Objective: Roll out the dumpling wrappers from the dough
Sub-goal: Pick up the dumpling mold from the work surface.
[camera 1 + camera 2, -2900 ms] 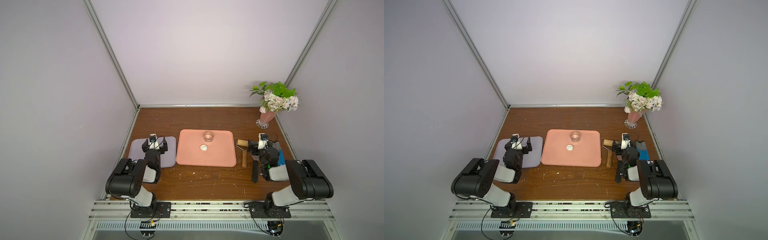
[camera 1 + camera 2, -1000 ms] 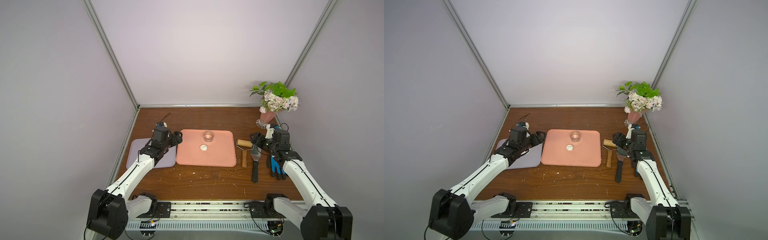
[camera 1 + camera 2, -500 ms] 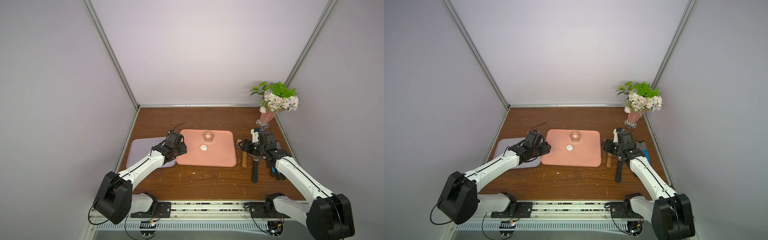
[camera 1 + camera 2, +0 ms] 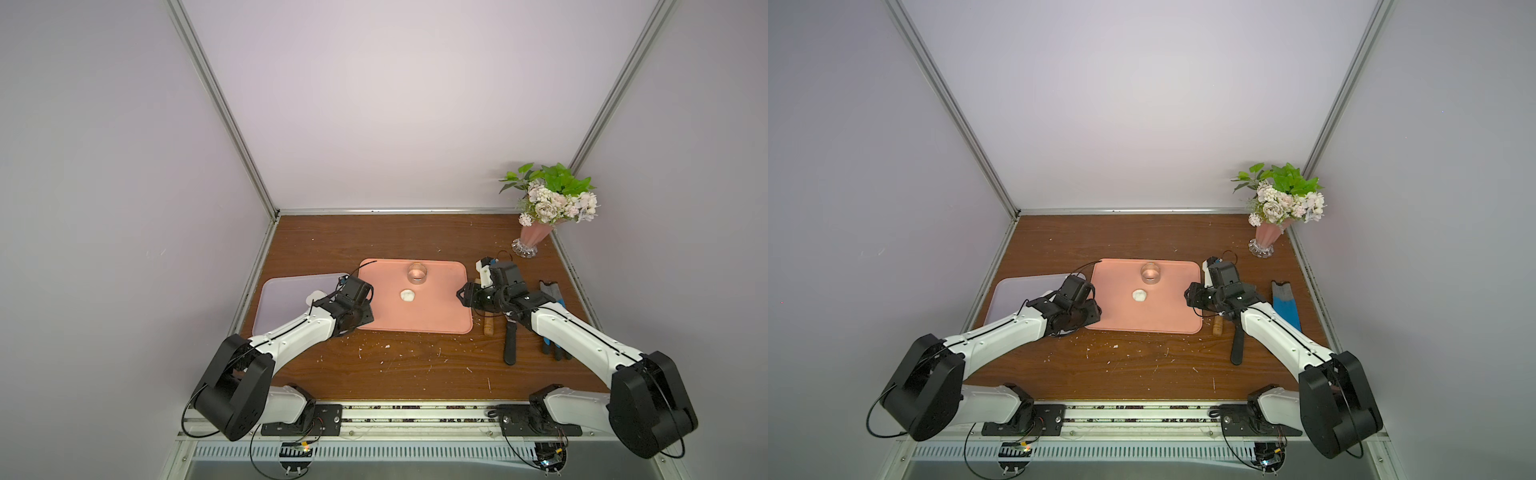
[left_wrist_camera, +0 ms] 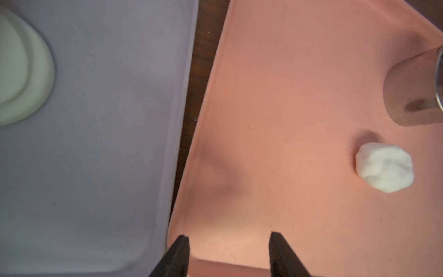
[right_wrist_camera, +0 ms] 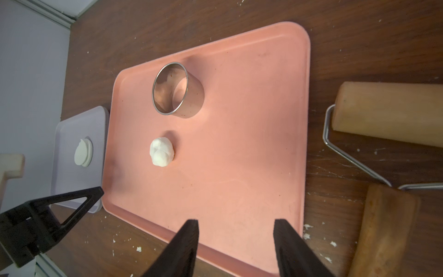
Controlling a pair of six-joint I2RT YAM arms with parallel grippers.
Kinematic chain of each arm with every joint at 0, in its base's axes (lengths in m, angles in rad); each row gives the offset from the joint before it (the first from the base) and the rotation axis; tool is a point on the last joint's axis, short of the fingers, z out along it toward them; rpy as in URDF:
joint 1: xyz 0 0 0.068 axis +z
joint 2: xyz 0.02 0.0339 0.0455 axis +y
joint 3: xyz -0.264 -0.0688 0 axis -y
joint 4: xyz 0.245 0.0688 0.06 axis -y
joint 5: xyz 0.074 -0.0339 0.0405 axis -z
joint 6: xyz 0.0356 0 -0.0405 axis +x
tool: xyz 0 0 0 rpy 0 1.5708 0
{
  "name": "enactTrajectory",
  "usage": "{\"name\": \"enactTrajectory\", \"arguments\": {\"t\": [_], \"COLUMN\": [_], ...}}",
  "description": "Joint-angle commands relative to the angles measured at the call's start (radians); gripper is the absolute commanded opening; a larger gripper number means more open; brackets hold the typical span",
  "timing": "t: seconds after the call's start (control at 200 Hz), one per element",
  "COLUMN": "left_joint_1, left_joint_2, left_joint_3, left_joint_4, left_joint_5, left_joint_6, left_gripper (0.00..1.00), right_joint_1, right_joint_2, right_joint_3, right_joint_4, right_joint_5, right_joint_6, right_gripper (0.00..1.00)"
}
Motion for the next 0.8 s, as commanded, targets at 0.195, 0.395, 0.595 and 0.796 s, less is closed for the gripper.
{"name": "enactTrajectory", "arguments": {"t": [0.195, 0.395, 0.595, 0.796], "left_joint_1": [-0.026, -0.080, -0.128, -0.171], "left_joint_2": [0.148, 0.184, 0.179, 0.173], "left_joint_3": [0.037, 0.032, -0.030, -0.079], "left_joint_4": [0.096, 0.087, 0.108, 0.121], "left_joint_5": [0.065, 0.078, 0.104, 0.112], "left_joint_6": [-0.004, -0.022, -0.073, -0.101], "left_gripper": [0.43, 0.40, 0.40, 0.39], "right_joint_1": [0.032, 0.049, 0.072, 0.094], "right_joint_2": [-0.001, 0.043, 0.153, 0.307], "right_joint_3": [-0.024, -0.008, 0.094, 0.270], "right_joint_4": [0.051, 0.065, 0.058, 0.028], "right_joint_5": [0.018, 0.021, 0.041, 0.050], "right_joint_6": [0.034, 0.034, 0.024, 0.013], "right_gripper": [0.55, 0.55, 0.55, 0.53]}}
